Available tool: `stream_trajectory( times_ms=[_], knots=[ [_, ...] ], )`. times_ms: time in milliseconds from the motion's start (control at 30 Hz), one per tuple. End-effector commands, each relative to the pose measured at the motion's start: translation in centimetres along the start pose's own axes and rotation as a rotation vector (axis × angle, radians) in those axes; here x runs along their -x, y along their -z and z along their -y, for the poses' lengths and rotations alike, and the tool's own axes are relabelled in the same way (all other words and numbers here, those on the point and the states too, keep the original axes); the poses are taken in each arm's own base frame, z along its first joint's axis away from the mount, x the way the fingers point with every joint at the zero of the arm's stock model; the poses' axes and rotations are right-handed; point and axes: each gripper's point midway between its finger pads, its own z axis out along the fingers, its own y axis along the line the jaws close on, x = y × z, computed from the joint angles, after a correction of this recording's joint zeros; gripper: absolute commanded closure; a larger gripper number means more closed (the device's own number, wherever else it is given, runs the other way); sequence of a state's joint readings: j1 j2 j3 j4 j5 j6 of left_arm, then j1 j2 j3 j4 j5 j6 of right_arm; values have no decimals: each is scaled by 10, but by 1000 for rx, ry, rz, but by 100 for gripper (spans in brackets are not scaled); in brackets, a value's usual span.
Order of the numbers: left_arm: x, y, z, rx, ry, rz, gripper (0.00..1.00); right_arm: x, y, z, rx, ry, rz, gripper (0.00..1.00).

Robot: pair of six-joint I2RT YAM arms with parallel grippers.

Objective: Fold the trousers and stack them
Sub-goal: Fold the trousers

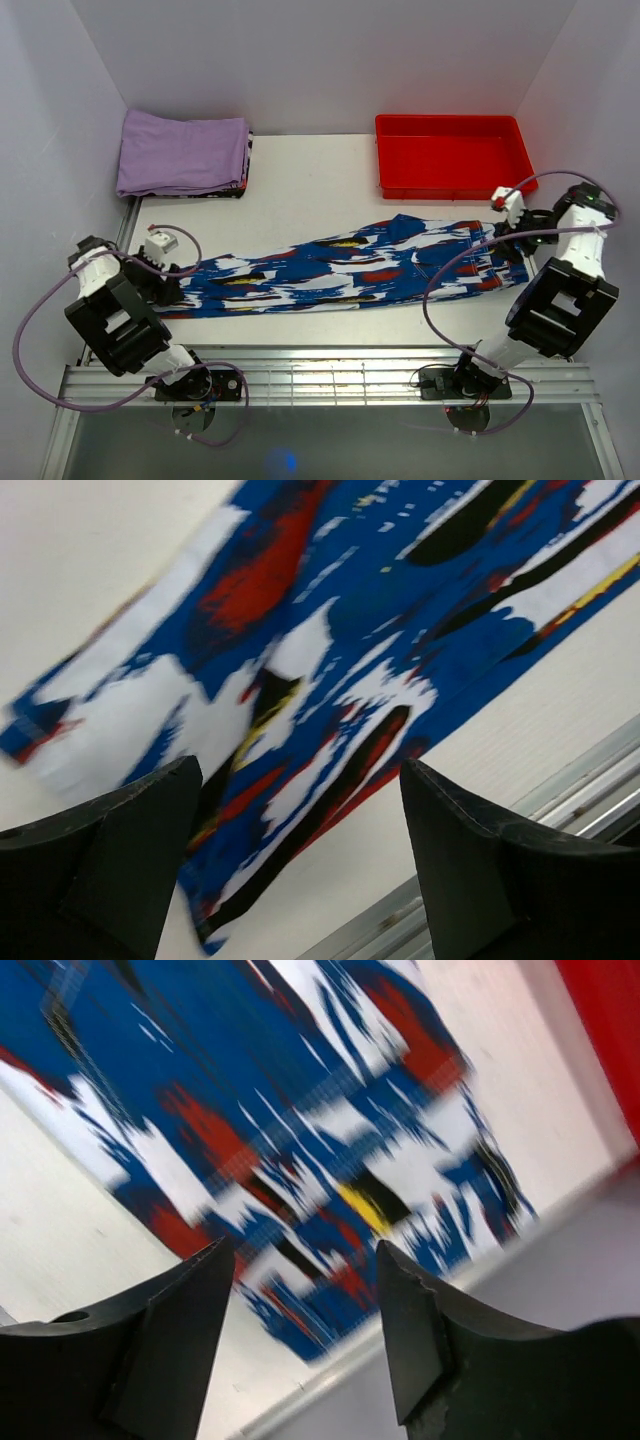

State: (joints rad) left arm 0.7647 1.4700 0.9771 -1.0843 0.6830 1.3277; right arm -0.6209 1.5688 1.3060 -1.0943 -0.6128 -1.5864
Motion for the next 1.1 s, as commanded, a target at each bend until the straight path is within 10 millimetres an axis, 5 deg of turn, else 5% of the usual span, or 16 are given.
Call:
stream_trajectory(
  times_ms=[0, 100, 233, 400, 567, 833, 1067],
  knots=[
    [-12, -23, -3, 88, 70, -87, 12, 40, -29, -39, 86, -90, 29, 37],
    [-22, -33, 6, 79, 200, -119, 15, 49, -63, -63, 136, -88, -19, 42],
    [-7, -20, -5, 146, 372, -93, 16, 55, -88, -87, 200, -89, -64, 49],
    [28, 9, -6, 151, 466, 25, 7, 62, -99, -105, 223, -42, -83, 52],
    [54, 17, 1, 73, 491, 97, 2, 107, -94, -131, 276, 89, -3, 50],
    [36, 3, -10, 91, 675, 54, 2, 171, -127, -217, 389, 331, 32, 59],
    [28, 19, -29, 134, 763, 66, 2, 184, -172, -277, 445, 475, -15, 62]
  ],
)
